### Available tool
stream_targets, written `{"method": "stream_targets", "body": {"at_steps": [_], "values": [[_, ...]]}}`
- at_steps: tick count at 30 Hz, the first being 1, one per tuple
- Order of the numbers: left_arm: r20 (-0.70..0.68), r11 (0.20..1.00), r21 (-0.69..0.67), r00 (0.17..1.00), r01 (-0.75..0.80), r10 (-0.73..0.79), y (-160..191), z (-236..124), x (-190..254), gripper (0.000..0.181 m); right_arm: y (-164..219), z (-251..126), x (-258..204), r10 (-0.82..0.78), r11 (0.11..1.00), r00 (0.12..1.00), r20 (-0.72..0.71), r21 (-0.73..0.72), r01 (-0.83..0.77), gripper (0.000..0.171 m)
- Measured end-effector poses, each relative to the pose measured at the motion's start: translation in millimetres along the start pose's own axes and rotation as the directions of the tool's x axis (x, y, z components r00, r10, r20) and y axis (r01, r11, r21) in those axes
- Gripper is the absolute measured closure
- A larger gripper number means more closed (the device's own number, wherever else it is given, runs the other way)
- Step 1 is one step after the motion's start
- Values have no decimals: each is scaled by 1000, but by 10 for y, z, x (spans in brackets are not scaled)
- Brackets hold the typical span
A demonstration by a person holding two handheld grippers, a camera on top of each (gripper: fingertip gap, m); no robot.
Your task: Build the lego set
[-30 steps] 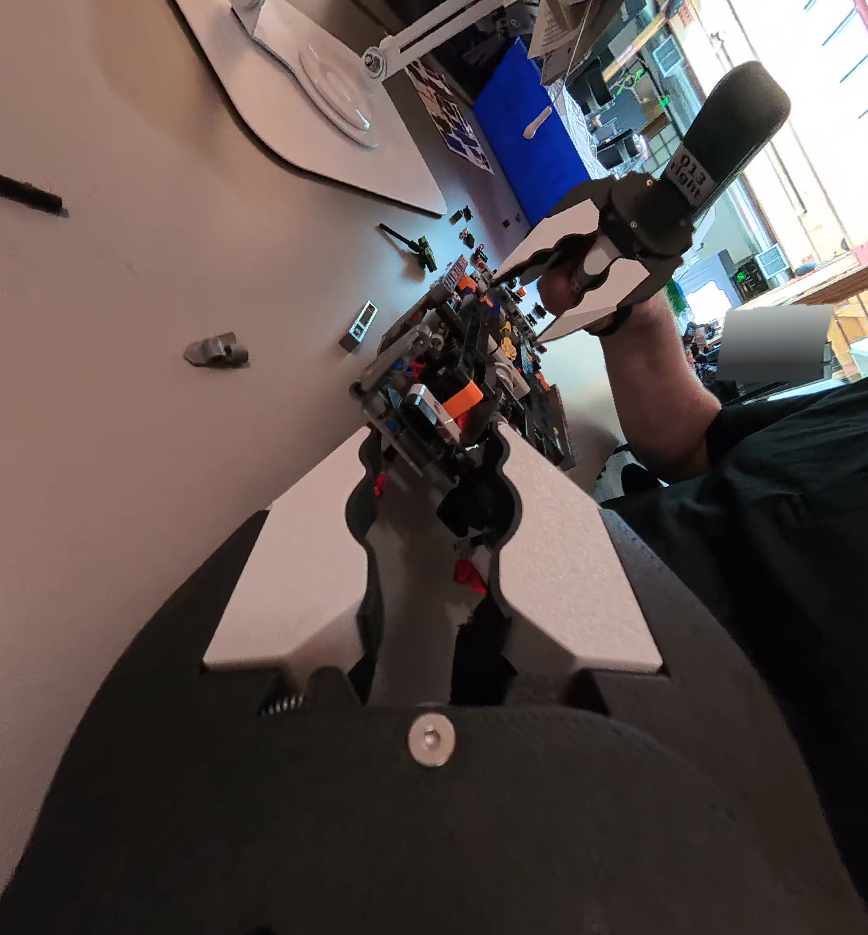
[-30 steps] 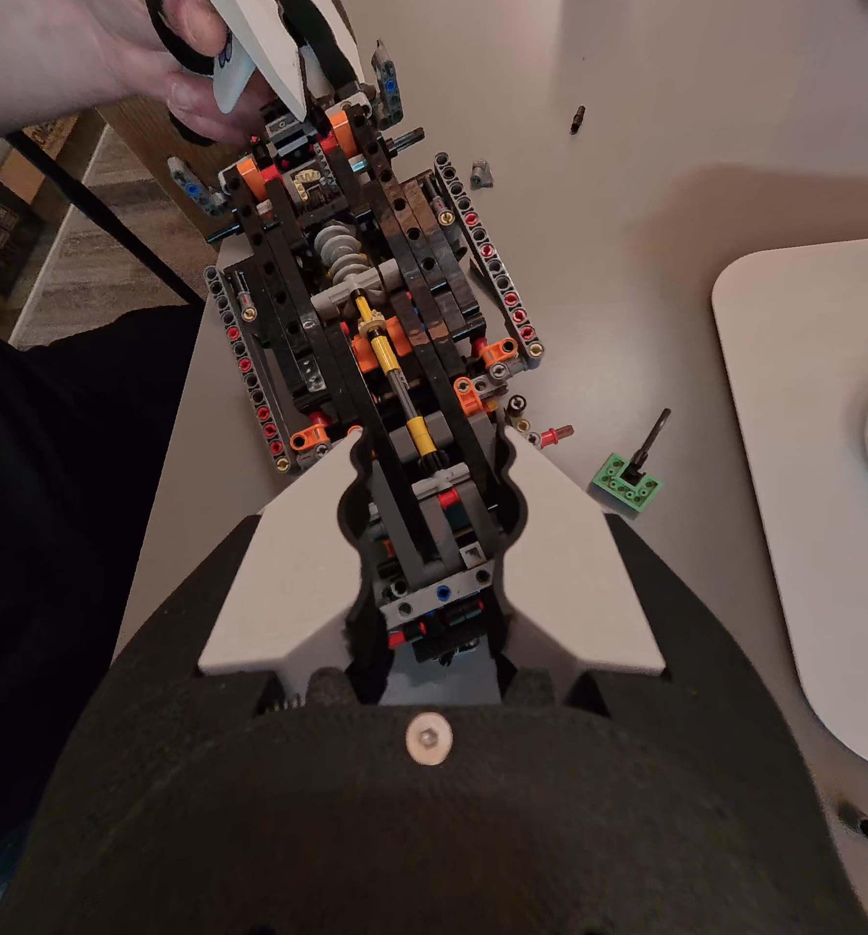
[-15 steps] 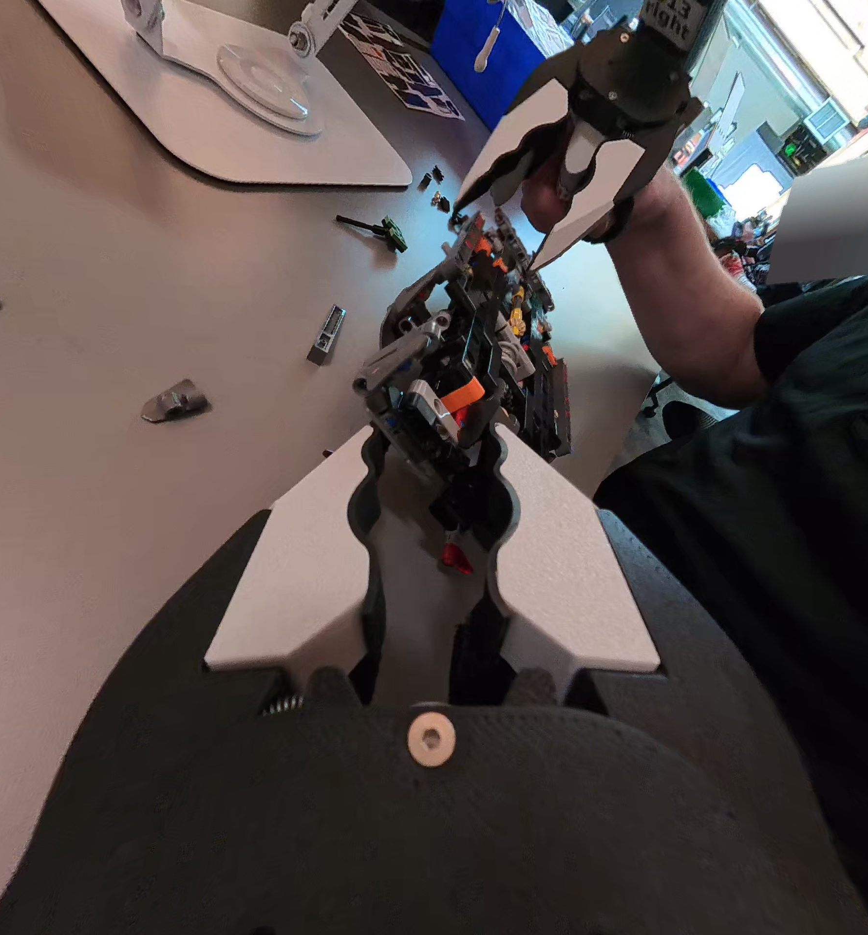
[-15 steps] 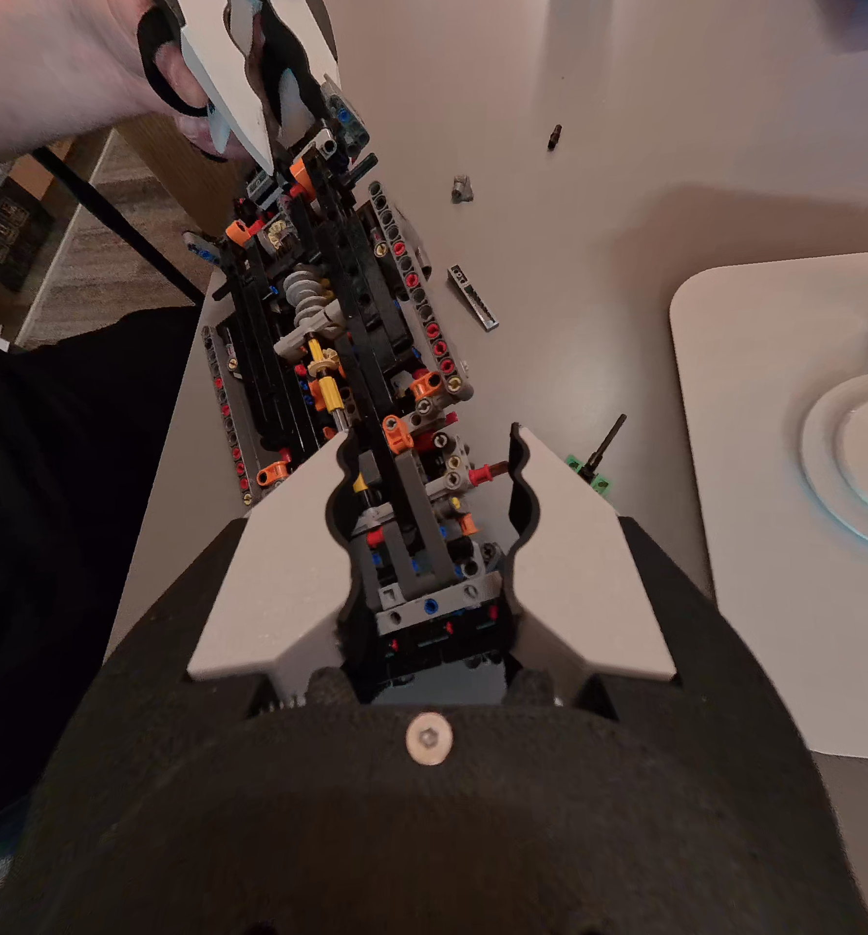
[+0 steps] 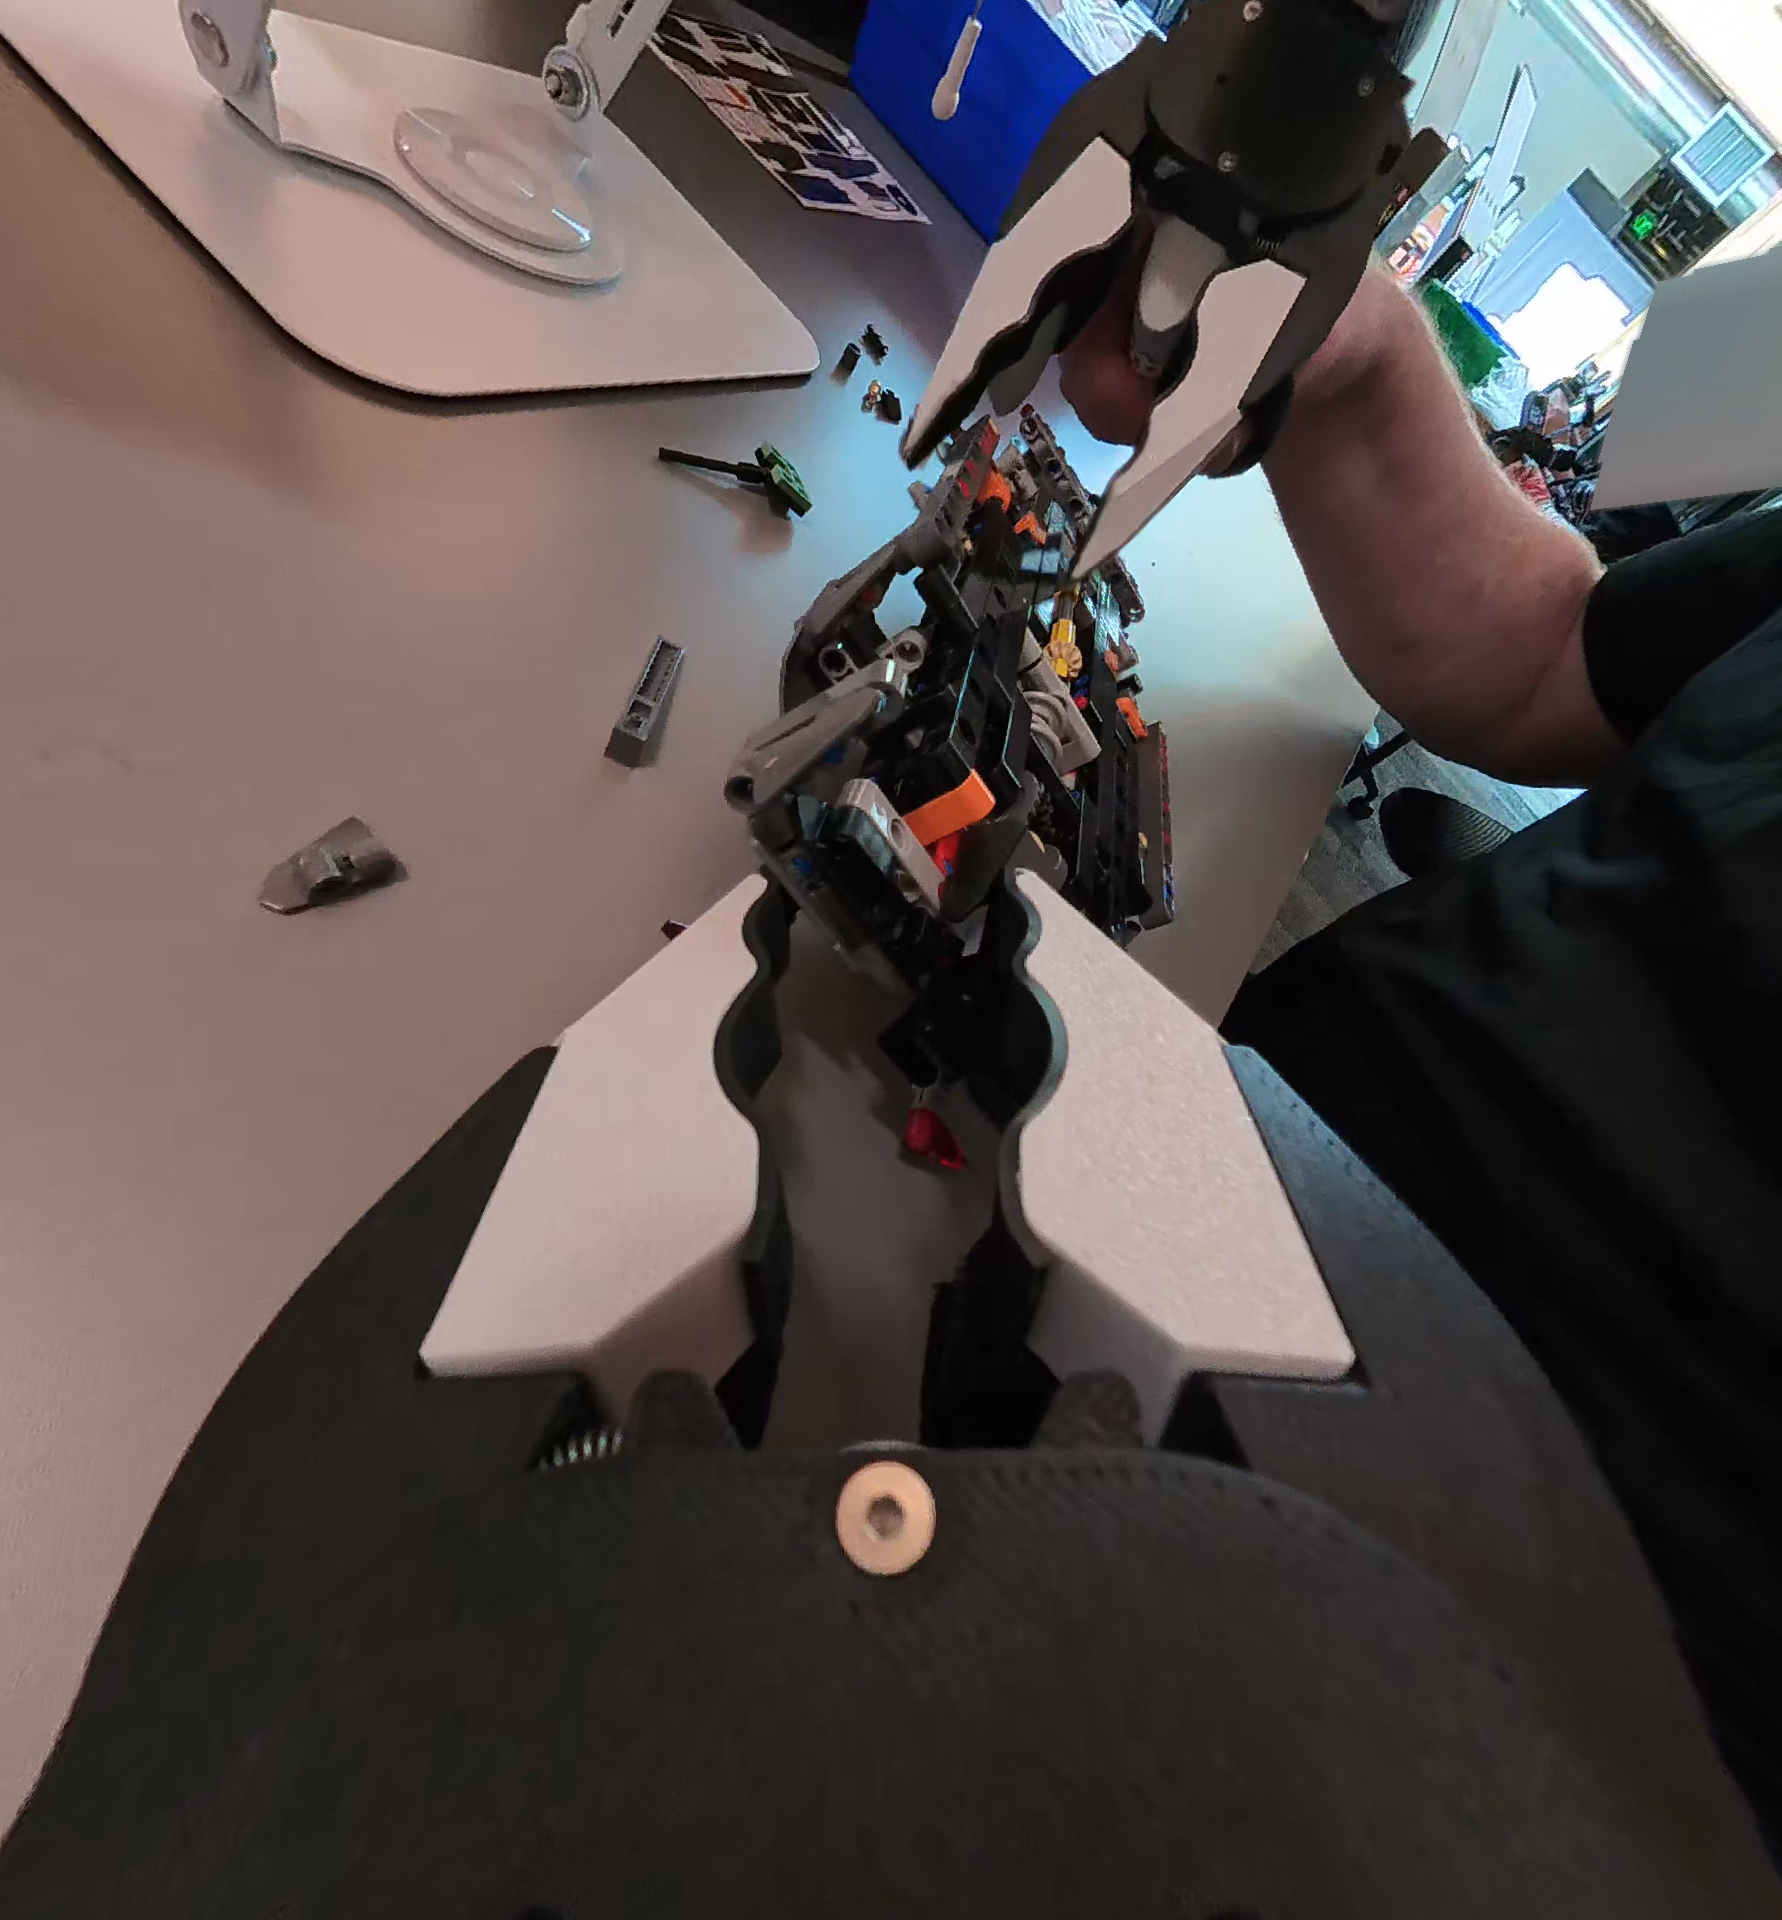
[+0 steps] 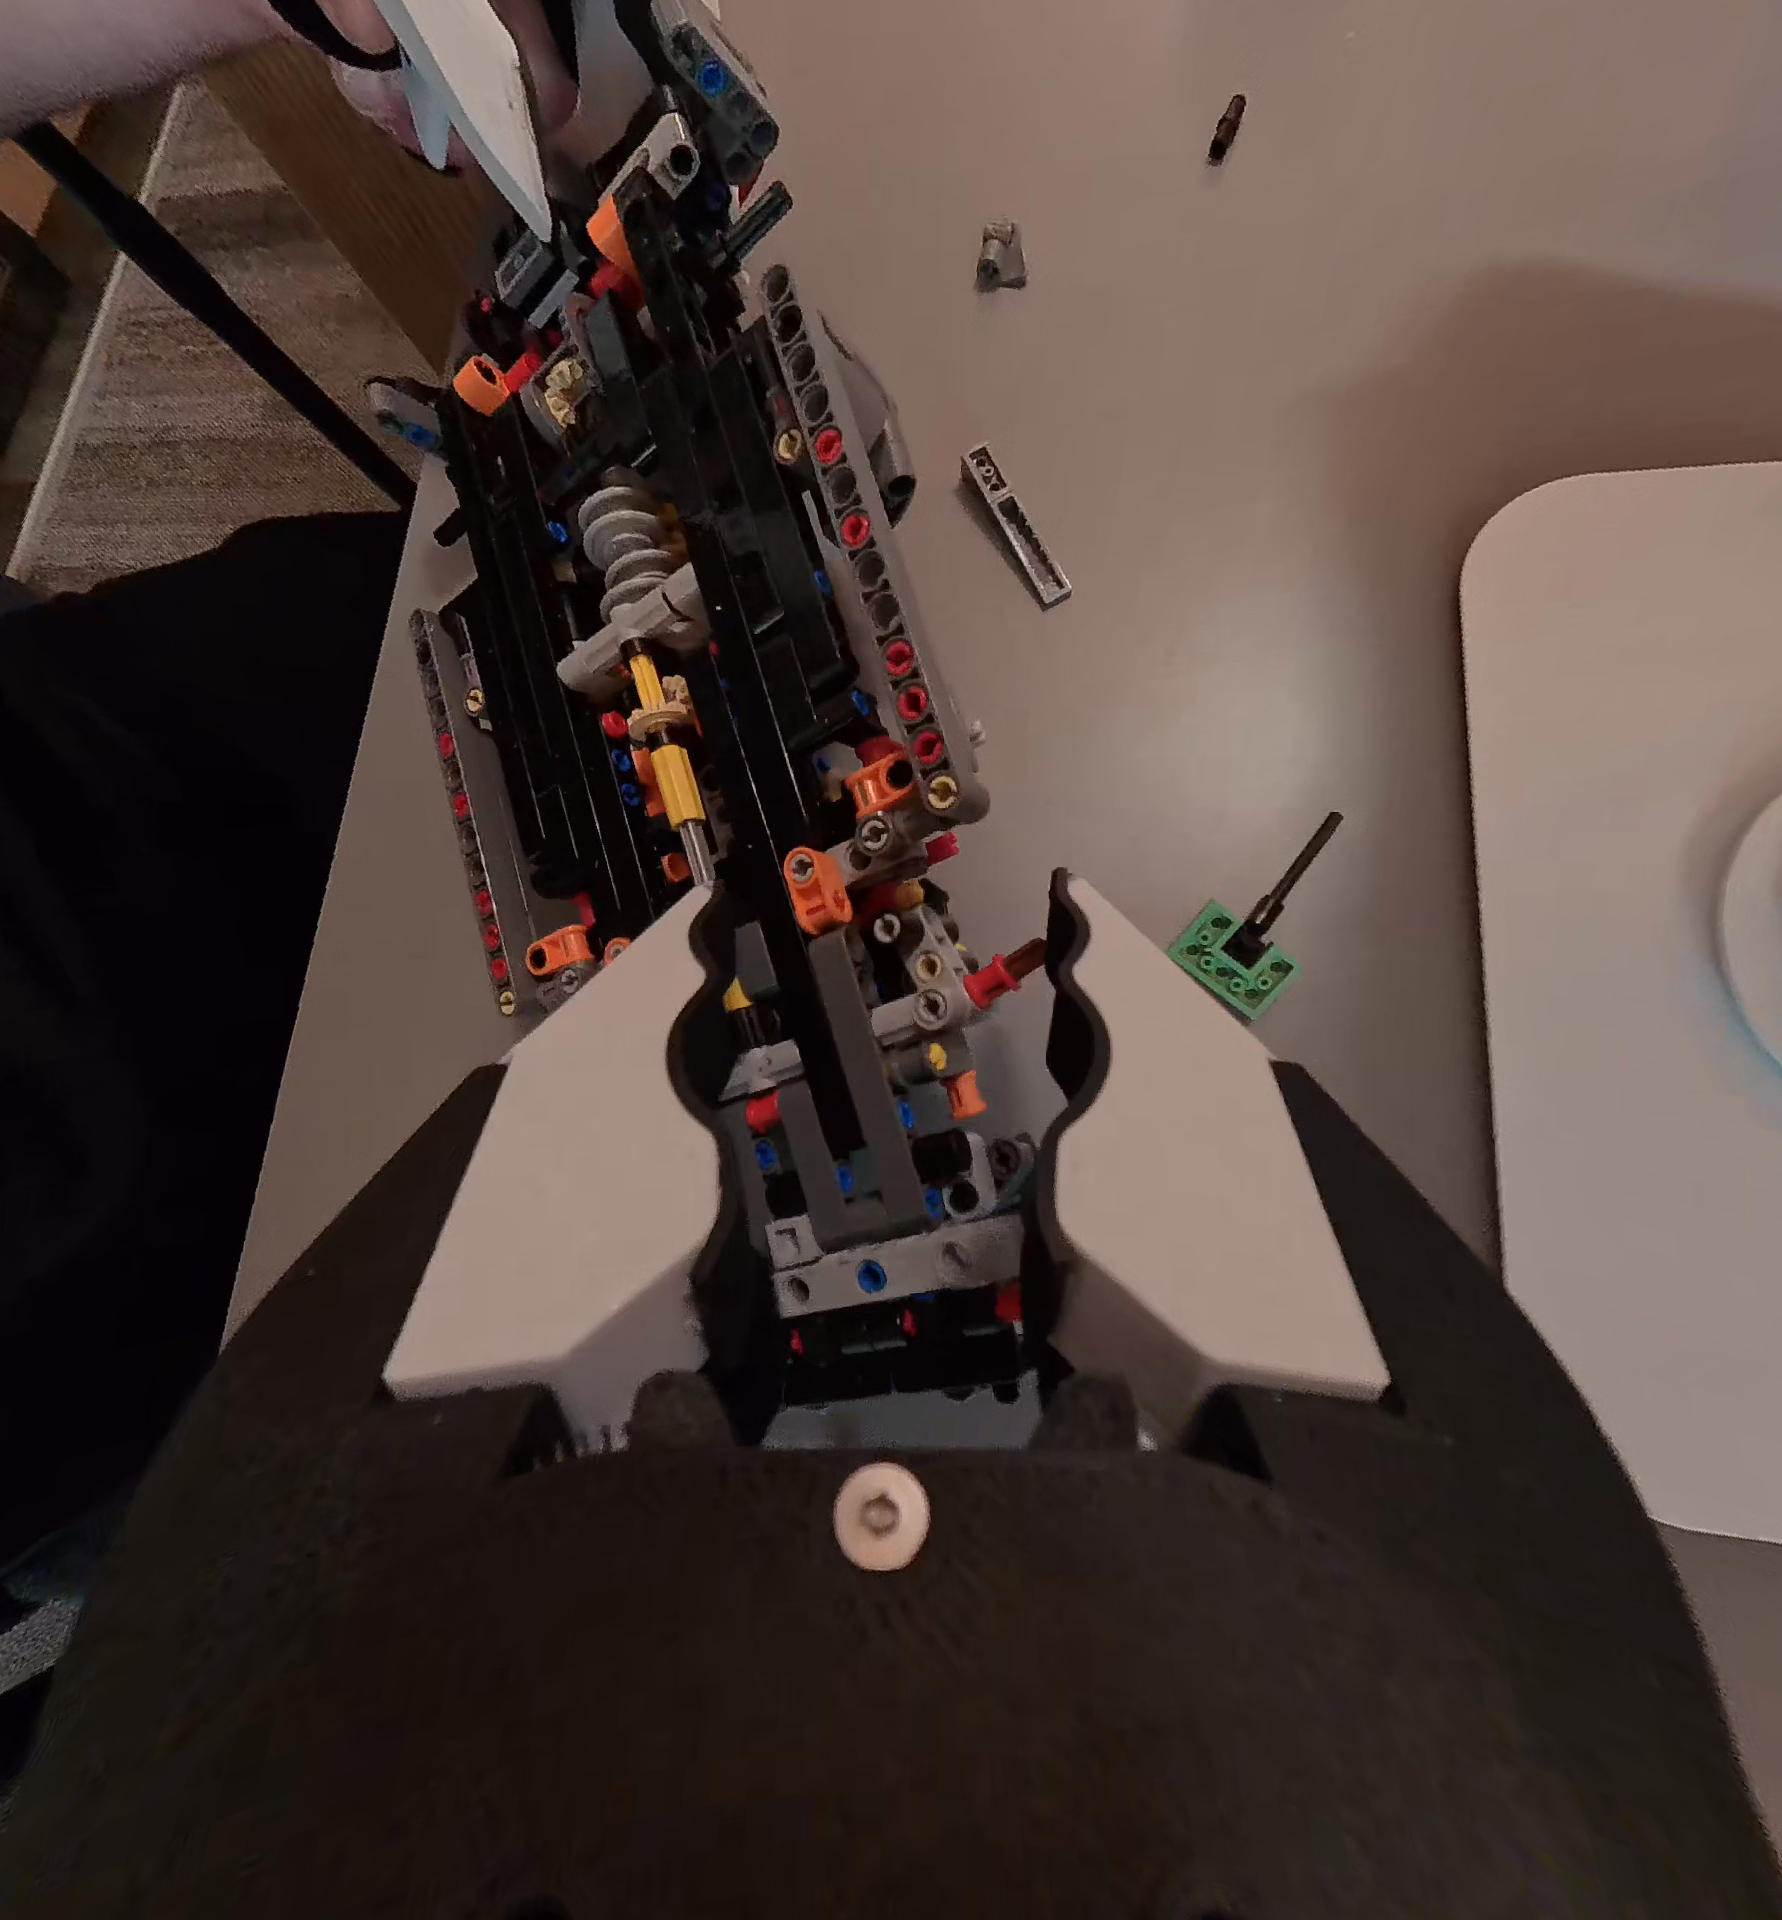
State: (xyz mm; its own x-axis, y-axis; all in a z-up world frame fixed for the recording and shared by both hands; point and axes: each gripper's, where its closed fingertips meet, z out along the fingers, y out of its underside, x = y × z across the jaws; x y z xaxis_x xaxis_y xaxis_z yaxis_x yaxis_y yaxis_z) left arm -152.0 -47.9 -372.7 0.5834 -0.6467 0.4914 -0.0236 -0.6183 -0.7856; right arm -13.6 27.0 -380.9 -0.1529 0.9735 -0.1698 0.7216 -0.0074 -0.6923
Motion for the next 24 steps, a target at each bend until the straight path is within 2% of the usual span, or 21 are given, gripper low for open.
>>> {"method": "stream_targets", "body": {"at_steps": [3,8,12,14,16,19,24], "values": [[2,1000,-3,1000,-22,22,-2,16,25,144,6,3,-31,-27,1000,1000,-17,-13,27,121],[3,1000,-3,1000,-31,31,-9,29,42,144,23,-4,-86,-31,999,999,-12,-12,31,125],[2,999,0,999,-34,34,-15,30,53,144,32,-10,-92,-26,1000,999,-28,-9,26,123],[1,999,2,999,-36,36,-20,25,66,144,36,-37,-80,-28,1000,998,-54,-6,28,116],[5,999,0,999,-40,40,-16,21,71,144,48,-124,-34,0,1000,996,-93,7,1,106],[4,999,0,999,-37,37,-9,19,74,144,136,-306,-17,76,996,992,-103,48,-72,109],[3,1000,-3,1000,-29,29,4,25,58,144,503,-458,-16,249,968,964,-96,69,-243,111]]}}
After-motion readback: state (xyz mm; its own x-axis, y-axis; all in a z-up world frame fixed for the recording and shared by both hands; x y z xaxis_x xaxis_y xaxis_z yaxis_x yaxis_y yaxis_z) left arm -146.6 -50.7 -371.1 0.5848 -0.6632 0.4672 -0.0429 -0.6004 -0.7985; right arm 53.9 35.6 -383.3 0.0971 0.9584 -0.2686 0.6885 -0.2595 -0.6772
